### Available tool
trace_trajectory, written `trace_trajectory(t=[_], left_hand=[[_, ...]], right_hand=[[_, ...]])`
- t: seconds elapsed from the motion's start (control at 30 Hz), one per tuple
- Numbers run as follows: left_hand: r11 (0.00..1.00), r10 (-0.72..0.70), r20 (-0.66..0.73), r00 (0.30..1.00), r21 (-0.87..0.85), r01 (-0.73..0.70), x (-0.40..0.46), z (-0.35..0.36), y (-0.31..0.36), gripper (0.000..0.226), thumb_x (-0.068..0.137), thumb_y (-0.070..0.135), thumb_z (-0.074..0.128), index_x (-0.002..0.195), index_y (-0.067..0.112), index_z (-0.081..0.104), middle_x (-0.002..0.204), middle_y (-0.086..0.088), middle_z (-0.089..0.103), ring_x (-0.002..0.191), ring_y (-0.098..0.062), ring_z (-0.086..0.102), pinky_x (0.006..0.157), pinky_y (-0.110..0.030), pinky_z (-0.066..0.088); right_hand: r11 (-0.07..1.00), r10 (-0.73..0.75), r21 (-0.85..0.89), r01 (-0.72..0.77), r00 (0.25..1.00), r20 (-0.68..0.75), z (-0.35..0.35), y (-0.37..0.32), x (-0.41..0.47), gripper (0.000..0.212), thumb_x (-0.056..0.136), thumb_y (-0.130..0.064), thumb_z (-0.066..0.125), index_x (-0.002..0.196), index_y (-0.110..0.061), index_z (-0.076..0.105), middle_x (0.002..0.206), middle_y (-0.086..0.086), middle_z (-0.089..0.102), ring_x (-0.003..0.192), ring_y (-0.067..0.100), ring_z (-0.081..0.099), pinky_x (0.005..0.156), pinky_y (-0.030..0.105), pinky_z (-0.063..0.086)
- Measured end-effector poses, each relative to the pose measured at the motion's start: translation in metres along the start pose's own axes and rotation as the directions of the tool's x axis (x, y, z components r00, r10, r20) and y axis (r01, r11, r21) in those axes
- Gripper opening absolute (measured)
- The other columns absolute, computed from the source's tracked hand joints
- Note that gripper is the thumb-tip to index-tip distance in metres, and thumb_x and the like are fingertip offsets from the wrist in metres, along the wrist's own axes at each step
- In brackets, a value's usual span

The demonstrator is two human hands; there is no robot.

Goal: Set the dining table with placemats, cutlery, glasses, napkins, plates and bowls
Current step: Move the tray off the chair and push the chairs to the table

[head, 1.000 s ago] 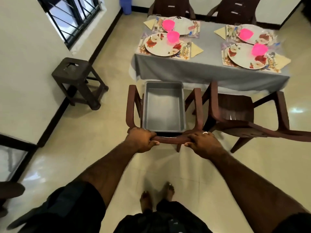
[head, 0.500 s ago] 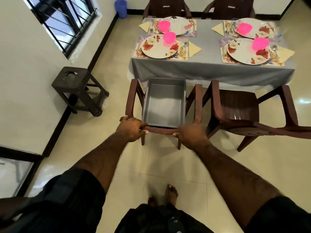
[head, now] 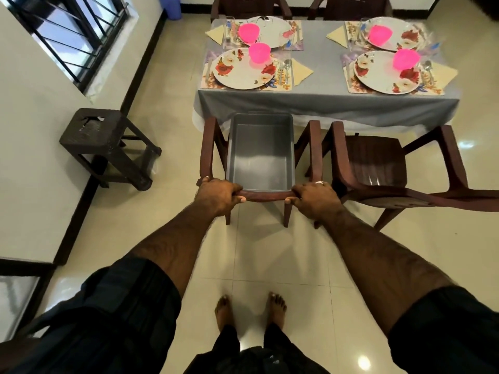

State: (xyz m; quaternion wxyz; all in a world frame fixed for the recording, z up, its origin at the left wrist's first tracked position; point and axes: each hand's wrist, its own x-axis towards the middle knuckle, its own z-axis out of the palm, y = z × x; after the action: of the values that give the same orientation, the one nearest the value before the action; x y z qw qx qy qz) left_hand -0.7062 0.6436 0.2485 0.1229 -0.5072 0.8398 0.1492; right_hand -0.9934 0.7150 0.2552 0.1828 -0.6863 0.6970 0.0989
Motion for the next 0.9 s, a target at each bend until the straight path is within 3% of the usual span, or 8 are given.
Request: trace_trajectory(t=[0.3, 0.5, 0.57, 0.63, 0.73, 0.9], left_hand=[[1.000, 0.001, -0.009, 1.000, -0.018, -0.001, -0.005, 0.006, 0.002, 0.045, 0.098, 0.071, 0.049, 0.127, 0.041, 0.065, 0.108, 0.008, 0.073, 0.106, -0.022, 0.066, 0.111, -0.057, 0.042], [0.982, 0.010, -0.046, 0.999, -0.188, -0.019, -0.013, 0.001, -0.016, 0.048, 0.092, 0.074, 0.050, 0.121, 0.039, 0.067, 0.111, 0.013, 0.072, 0.107, -0.017, 0.064, 0.106, -0.048, 0.048], [0.979, 0.022, -0.110, 0.994, -0.198, -0.043, -0.026, 0.007, -0.035, 0.055, 0.090, 0.072, 0.051, 0.133, 0.040, 0.063, 0.130, 0.014, 0.068, 0.125, -0.016, 0.059, 0.111, -0.046, 0.046], [0.982, 0.018, -0.148, 0.989, -0.184, -0.045, -0.042, 0.013, -0.057, 0.063, 0.094, 0.067, 0.056, 0.150, 0.039, 0.052, 0.156, 0.011, 0.052, 0.148, -0.016, 0.041, 0.123, -0.045, 0.034], [0.968, -0.085, -0.133, 0.988, -0.246, 0.050, -0.061, 0.018, -0.096, 0.070, 0.096, 0.067, 0.057, 0.158, 0.039, 0.041, 0.166, 0.011, 0.039, 0.154, -0.015, 0.033, 0.125, -0.044, 0.031], [0.860, -0.318, -0.018, 0.948, -0.427, 0.280, -0.070, 0.032, -0.203, 0.062, 0.095, 0.067, 0.060, 0.146, 0.031, 0.056, 0.149, 0.005, 0.059, 0.132, -0.017, 0.057, 0.108, -0.037, 0.048]], right_hand=[[1.000, 0.009, -0.020, -0.009, 1.000, -0.026, 0.005, -0.001, -0.005, 0.048, 0.098, -0.072, 0.040, 0.118, -0.035, 0.061, 0.109, -0.004, 0.068, 0.112, 0.026, 0.061, 0.109, 0.054, 0.042], [0.995, 0.055, 0.077, -0.062, 0.995, 0.089, -0.013, -0.009, 0.008, 0.052, 0.087, -0.083, 0.047, 0.102, -0.036, 0.063, 0.094, -0.006, 0.065, 0.097, 0.020, 0.063, 0.098, 0.049, 0.050], [0.985, 0.029, 0.162, -0.053, 0.989, 0.145, -0.020, -0.024, 0.017, 0.047, 0.090, -0.077, 0.053, 0.103, -0.033, 0.065, 0.092, -0.006, 0.065, 0.088, 0.016, 0.064, 0.083, 0.040, 0.056], [0.975, -0.022, 0.220, -0.014, 0.987, 0.160, -0.023, -0.051, 0.027, 0.041, 0.092, -0.071, 0.058, 0.103, -0.033, 0.066, 0.093, -0.005, 0.065, 0.082, 0.013, 0.063, 0.069, 0.032, 0.055], [0.971, -0.127, 0.219, 0.091, 0.980, 0.155, -0.025, -0.107, 0.047, 0.044, 0.091, -0.074, 0.055, 0.104, -0.033, 0.066, 0.092, -0.007, 0.064, 0.084, 0.012, 0.060, 0.078, 0.037, 0.058], [0.928, -0.310, 0.269, 0.259, 0.935, 0.171, -0.037, -0.211, 0.107, 0.042, 0.092, -0.069, 0.057, 0.108, -0.034, 0.072, 0.101, -0.012, 0.070, 0.093, 0.011, 0.065, 0.085, 0.040, 0.059]])
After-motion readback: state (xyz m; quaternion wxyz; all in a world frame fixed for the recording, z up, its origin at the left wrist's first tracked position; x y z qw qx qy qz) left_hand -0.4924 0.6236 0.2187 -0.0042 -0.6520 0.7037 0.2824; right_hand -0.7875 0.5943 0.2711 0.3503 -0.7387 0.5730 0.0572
